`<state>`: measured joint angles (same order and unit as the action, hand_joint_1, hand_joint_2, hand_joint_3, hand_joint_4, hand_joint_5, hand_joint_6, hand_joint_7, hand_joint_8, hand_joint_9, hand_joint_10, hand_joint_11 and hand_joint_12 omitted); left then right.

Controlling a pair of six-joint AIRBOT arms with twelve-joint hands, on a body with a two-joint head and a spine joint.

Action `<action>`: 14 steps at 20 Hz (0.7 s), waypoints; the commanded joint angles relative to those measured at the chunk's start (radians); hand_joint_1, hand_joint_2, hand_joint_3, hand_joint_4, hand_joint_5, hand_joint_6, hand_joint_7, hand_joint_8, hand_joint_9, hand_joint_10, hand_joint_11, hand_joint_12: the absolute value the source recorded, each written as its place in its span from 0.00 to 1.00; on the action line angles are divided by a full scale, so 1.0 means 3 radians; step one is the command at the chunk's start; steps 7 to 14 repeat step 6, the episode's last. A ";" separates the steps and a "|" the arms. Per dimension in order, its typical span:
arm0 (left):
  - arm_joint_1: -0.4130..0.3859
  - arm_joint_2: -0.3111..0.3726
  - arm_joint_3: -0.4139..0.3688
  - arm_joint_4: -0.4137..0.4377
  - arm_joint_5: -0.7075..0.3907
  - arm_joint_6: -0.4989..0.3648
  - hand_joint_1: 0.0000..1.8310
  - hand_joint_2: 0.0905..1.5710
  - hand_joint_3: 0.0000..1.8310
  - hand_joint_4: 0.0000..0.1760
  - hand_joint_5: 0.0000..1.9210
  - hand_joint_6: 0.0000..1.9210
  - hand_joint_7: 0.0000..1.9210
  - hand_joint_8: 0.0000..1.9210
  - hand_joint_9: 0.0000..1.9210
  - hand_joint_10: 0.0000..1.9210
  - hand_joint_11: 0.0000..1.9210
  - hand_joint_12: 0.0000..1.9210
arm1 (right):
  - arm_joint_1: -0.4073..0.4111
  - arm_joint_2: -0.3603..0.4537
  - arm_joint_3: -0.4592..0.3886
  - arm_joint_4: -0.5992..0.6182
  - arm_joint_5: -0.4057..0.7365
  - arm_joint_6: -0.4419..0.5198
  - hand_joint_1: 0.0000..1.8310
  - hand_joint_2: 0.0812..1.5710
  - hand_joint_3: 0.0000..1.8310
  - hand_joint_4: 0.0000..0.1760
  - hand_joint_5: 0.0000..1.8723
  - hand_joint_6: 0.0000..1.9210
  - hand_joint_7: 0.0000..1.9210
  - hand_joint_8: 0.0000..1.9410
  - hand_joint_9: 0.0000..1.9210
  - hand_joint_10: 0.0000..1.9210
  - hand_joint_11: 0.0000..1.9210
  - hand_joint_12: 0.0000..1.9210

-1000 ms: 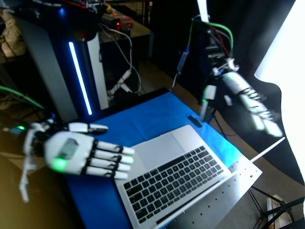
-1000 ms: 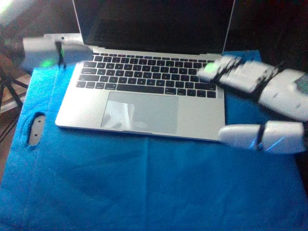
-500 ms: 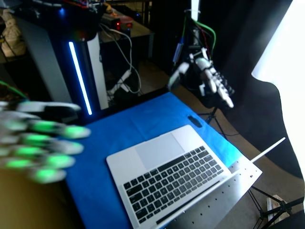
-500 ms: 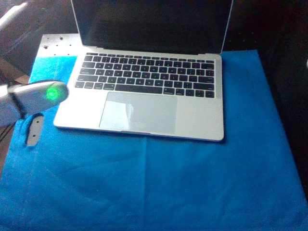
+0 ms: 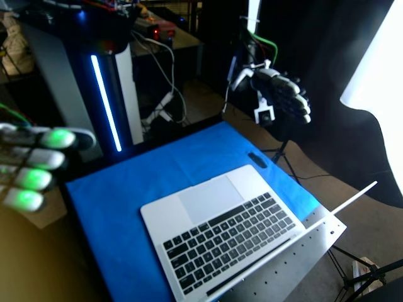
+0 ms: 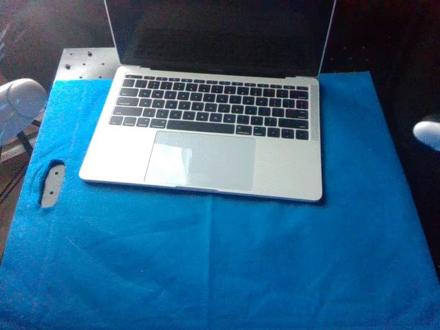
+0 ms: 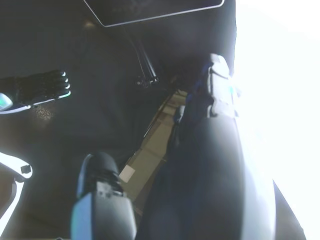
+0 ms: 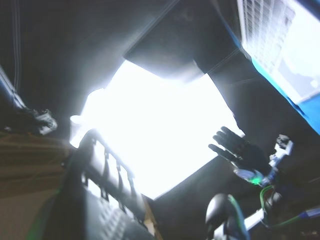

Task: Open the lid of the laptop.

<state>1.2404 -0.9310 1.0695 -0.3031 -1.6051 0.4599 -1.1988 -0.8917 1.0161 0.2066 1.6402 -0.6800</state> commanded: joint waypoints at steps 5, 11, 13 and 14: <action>-0.0353 0.0302 0.0000 0.0267 -0.0424 0.0132 0.15 0.71 0.00 0.00 0.01 0.00 0.03 0.00 0.05 0.00 0.06 0.01 | 0.0211 0.0306 -0.0065 -0.0206 0.0410 -0.0255 0.17 0.74 0.01 0.00 0.09 0.00 0.13 0.00 0.15 0.00 0.17 0.03; -0.0456 0.0359 0.0000 0.0358 -0.0424 0.0185 0.15 0.71 0.00 0.00 0.01 0.00 0.03 0.00 0.05 0.00 0.06 0.01 | 0.0246 0.0373 -0.0097 -0.0272 0.0410 -0.0340 0.17 0.74 0.01 0.00 0.09 0.00 0.13 0.00 0.15 0.00 0.17 0.03; -0.0456 0.0359 0.0000 0.0358 -0.0424 0.0185 0.15 0.71 0.00 0.00 0.01 0.00 0.03 0.00 0.05 0.00 0.06 0.01 | 0.0246 0.0373 -0.0097 -0.0272 0.0410 -0.0340 0.17 0.74 0.01 0.00 0.09 0.00 0.13 0.00 0.15 0.00 0.17 0.03; -0.0456 0.0359 0.0000 0.0358 -0.0424 0.0185 0.15 0.71 0.00 0.00 0.01 0.00 0.03 0.00 0.05 0.00 0.06 0.01 | 0.0246 0.0373 -0.0097 -0.0272 0.0410 -0.0340 0.17 0.74 0.01 0.00 0.09 0.00 0.13 0.00 0.15 0.00 0.17 0.03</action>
